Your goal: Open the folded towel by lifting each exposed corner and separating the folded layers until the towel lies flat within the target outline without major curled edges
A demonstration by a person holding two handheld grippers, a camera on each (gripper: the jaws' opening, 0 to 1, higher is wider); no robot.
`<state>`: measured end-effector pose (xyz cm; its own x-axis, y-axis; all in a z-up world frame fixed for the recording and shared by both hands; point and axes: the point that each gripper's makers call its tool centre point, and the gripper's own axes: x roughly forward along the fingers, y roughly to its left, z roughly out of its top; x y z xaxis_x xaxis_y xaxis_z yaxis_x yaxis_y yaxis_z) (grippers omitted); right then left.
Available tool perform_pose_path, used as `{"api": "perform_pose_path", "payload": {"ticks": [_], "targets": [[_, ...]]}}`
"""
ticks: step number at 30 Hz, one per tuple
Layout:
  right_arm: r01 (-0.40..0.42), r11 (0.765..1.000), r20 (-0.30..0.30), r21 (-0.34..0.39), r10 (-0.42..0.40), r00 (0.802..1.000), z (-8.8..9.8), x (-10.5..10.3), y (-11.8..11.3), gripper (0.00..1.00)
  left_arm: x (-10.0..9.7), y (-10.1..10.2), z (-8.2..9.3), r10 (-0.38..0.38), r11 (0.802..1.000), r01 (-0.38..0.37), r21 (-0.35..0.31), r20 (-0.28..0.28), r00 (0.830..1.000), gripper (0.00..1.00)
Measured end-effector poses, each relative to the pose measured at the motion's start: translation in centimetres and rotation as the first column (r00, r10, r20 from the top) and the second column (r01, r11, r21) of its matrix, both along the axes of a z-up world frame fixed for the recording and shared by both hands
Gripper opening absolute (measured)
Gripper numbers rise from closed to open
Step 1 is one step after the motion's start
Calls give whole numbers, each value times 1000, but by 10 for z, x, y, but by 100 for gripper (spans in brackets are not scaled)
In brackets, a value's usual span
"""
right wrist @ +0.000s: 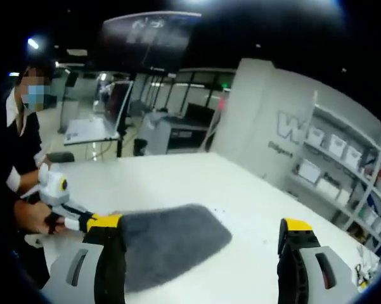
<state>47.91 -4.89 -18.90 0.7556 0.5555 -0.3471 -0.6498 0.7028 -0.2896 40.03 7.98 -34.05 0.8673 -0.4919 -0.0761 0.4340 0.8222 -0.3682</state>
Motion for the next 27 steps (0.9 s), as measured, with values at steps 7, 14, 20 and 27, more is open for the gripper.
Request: {"api": "perform_pose_path", "payload": {"ticks": [7,14,20,27], "targets": [[16,994,-99,-109,-27,995,-17,23,24,100,-5,-14,9,-42,997,37,71,61,997,2],[48,987,-140,-151,-69,988,-13,51,40,100,-5,-15,7,-71,990,61,125,79,994,2],[60,973,-194,-222,-105,975,-11,75,59,100,-5,-20,1,-107,972,83,219,102,989,2],[69,948,-239,-310,-149,959,-18,101,82,100,-5,-25,-1,-123,943,69,326,149,981,2]]}}
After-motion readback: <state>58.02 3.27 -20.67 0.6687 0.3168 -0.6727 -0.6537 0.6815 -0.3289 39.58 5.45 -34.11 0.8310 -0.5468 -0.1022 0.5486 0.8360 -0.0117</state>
